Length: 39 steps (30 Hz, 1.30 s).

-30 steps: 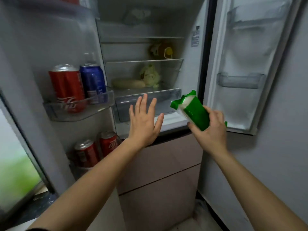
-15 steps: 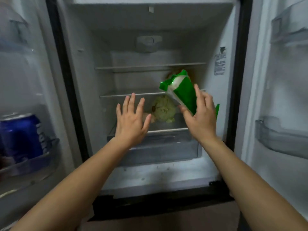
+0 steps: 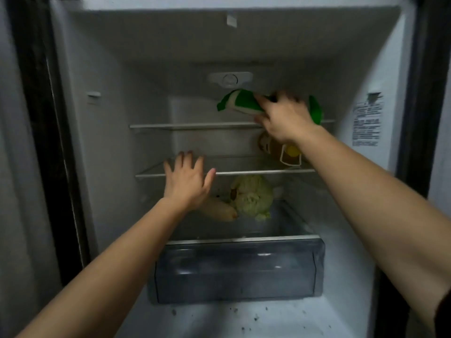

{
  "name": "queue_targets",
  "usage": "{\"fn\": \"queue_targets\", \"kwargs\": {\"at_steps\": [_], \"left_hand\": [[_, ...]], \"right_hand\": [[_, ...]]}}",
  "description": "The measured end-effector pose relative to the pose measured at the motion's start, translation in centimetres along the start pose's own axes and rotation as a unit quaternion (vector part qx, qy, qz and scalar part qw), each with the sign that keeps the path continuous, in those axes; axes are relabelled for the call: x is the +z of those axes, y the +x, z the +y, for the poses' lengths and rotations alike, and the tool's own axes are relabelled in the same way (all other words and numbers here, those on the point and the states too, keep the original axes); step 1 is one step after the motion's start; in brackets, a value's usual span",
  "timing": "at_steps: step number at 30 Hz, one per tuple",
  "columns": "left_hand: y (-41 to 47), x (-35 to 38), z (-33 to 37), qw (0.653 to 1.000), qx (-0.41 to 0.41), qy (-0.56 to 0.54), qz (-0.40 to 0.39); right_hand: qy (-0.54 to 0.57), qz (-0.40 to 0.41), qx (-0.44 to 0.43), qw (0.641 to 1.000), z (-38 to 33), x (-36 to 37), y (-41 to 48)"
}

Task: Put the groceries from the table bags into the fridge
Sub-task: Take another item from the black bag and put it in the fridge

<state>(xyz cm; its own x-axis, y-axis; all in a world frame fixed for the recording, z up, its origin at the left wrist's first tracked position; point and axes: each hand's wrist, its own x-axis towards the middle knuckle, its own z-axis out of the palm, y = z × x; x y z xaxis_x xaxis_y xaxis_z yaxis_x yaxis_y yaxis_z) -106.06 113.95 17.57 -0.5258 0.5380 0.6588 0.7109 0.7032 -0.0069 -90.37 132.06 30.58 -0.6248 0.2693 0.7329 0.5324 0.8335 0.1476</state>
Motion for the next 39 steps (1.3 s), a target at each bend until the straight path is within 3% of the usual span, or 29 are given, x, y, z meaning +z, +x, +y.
{"fn": "queue_targets", "kwargs": {"at_steps": [7, 20, 22, 26, 30, 32, 35, 39], "left_hand": [[3.4, 2.6, -0.4, 0.999, -0.006, -0.008, 0.034], [3.3, 3.4, 0.3, 0.996, -0.042, 0.045, 0.066], [3.4, 3.5, 0.3, 0.996, -0.041, 0.046, 0.07], [3.1, 3.4, 0.3, 0.995, -0.053, 0.047, 0.068], [2.3, 3.1, 0.7, 0.994, -0.064, 0.044, 0.082], [1.4, 3.1, 0.5, 0.992, -0.063, 0.012, 0.108], [-2.0, 4.3, 0.6, 0.987, -0.076, -0.036, 0.134], [-9.6, 6.0, 1.4, 0.984, -0.067, -0.087, 0.141]], "right_hand": [[0.036, -0.152, 0.037, 0.987, 1.6, 1.6, 8.3], [0.034, -0.29, 0.065, 0.954, 1.1, 4.7, 12.3], [0.09, -0.255, 0.08, 0.959, 1.2, 4.1, 11.7], [0.196, -0.079, 0.082, 0.974, 0.3, 3.3, 7.7], [0.184, 0.129, 0.067, 0.972, -2.8, 4.4, -0.5], [0.203, 0.184, 0.061, 0.96, -4.1, 6.1, -5.2], [0.222, 0.183, 0.072, 0.955, -5.5, 9.8, -12.1], [0.221, 0.097, 0.066, 0.968, -6.2, 13.9, -19.1]]}}
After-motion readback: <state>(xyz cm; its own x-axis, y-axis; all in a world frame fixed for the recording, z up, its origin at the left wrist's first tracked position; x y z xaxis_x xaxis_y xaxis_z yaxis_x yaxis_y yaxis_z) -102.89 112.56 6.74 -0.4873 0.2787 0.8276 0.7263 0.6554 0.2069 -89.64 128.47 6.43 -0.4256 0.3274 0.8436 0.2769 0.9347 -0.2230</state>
